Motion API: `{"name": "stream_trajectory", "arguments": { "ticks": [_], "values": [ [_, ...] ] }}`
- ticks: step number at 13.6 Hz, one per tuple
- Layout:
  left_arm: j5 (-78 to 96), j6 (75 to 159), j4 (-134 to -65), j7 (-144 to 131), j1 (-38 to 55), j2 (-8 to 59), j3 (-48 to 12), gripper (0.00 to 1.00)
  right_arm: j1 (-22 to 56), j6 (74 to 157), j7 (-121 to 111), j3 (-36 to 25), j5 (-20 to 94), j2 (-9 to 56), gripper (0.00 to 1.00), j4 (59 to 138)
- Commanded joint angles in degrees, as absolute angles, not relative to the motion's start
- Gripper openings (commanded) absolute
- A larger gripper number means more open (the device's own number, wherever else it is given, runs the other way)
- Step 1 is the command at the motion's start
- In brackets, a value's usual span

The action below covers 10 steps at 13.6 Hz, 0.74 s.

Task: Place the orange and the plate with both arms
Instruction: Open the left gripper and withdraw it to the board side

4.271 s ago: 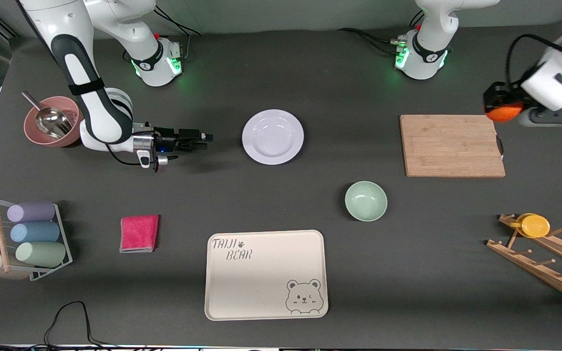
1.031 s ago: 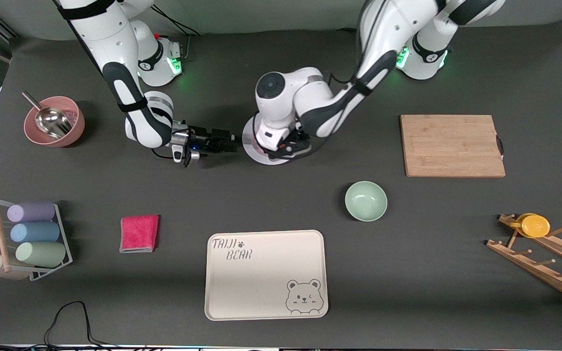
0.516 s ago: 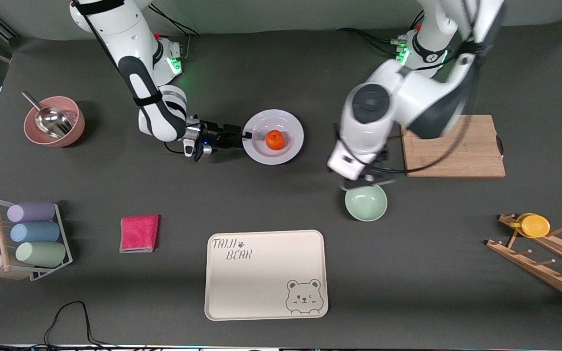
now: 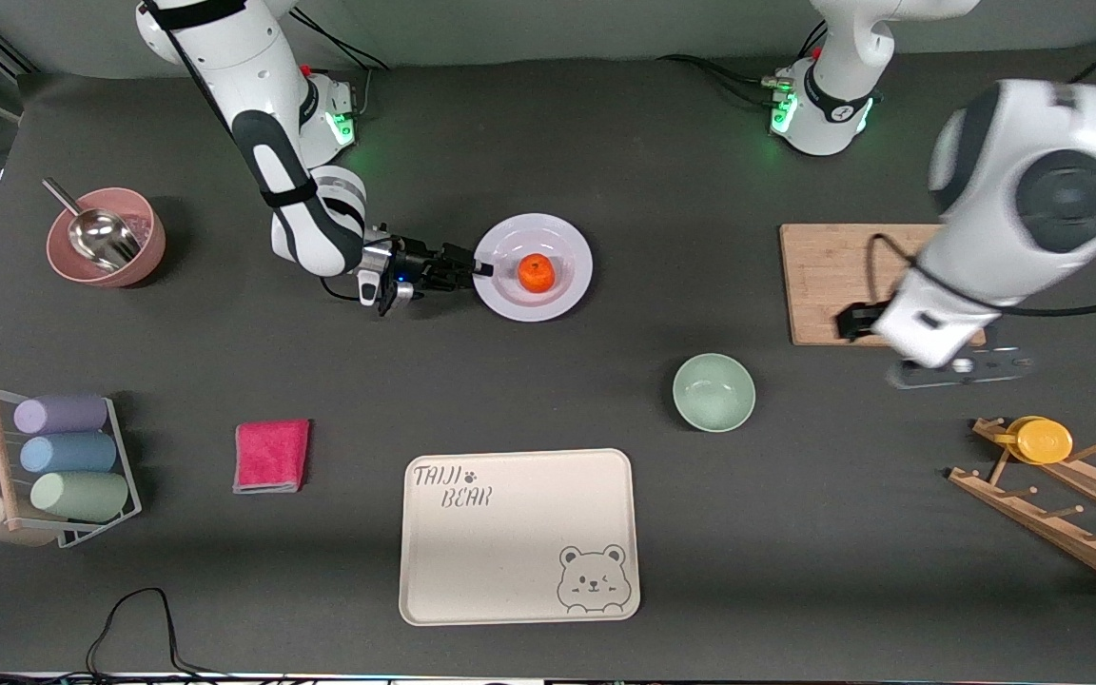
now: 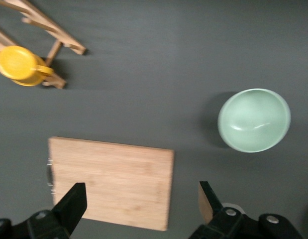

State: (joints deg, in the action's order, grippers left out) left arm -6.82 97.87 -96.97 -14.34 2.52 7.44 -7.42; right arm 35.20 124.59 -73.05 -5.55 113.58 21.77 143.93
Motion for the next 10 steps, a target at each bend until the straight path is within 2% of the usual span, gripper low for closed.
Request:
{"name": "stream_trajectory", "arguments": {
  "ticks": [1,7,10],
  "values": [
    [-5.36,96.16,-98.44,-5.82,-4.2,3.52,-7.82,1.0,35.86,124.98,-75.15,-5.71,115.49,21.97,0.36,143.88],
    [-5.45,90.09,-94.31,-3.79,-8.7,1.15,-7.47,1.0,35.77,124.98,-75.15,-5.8,115.4,22.06,0.0,143.88],
    [-5.45,89.13,-94.31,-2.11,-6.6,-0.52,-6.6,1.0,35.6,124.98,-74.8,-5.8,115.49,22.24,0.0,143.79]
  ]
}}
